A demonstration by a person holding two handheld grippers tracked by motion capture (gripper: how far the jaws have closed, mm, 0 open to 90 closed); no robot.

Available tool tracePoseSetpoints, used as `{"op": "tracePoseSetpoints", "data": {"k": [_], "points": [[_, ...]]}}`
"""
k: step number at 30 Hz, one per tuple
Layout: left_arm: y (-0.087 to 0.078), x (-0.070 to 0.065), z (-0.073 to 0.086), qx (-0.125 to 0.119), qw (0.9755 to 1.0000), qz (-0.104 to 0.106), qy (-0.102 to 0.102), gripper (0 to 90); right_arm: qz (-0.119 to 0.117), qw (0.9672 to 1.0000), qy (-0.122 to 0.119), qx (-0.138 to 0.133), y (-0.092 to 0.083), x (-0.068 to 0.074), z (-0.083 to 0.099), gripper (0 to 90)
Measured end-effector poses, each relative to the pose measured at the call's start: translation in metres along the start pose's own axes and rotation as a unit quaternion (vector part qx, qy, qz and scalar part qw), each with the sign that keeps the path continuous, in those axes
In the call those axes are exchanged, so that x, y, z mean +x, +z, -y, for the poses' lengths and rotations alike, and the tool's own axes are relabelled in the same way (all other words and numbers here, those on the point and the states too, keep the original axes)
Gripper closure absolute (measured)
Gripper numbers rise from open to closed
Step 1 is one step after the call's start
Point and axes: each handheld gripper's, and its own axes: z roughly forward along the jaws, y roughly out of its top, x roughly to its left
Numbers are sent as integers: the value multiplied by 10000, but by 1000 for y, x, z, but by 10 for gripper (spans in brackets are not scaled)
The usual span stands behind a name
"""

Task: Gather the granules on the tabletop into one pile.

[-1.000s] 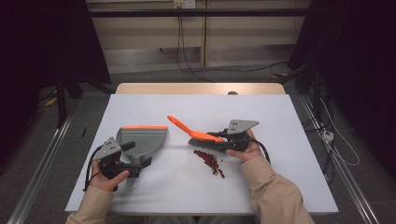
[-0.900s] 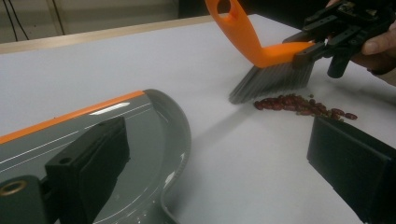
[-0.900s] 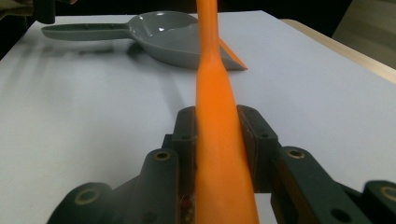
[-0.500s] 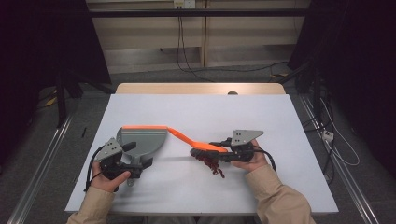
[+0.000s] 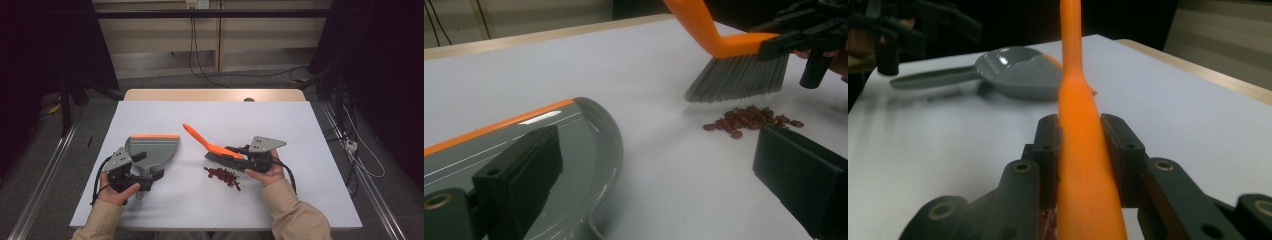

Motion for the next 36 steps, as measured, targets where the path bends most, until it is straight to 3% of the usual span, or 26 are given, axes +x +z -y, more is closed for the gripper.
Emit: {"op": "tracePoseSetpoints", "data": {"k": [8, 19, 24, 28, 33, 36], "points": [[1, -1, 0, -5, 10000, 20, 0, 54, 602, 9963, 603, -123, 7, 18, -14, 711], [-2, -1, 0, -33, 10000, 12, 23, 54, 1345, 9871, 835, -256, 49, 70, -20, 710], [-4, -1, 0, -31, 10000, 13, 39, 54, 1500, 9810, 1156, -410, 67, 84, -14, 710], [-4, 0, 0, -30, 10000, 5, 40, 54, 1651, 9786, 1192, -289, 80, 95, -10, 710], [-5, 0, 0, -53, 10000, 9, 37, 54, 1807, 9795, 887, -30, 81, 102, -4, 707], [-5, 0, 0, -48, 10000, 9, 47, 54, 1672, 9803, 1050, 86, 77, 96, -6, 638]]}}
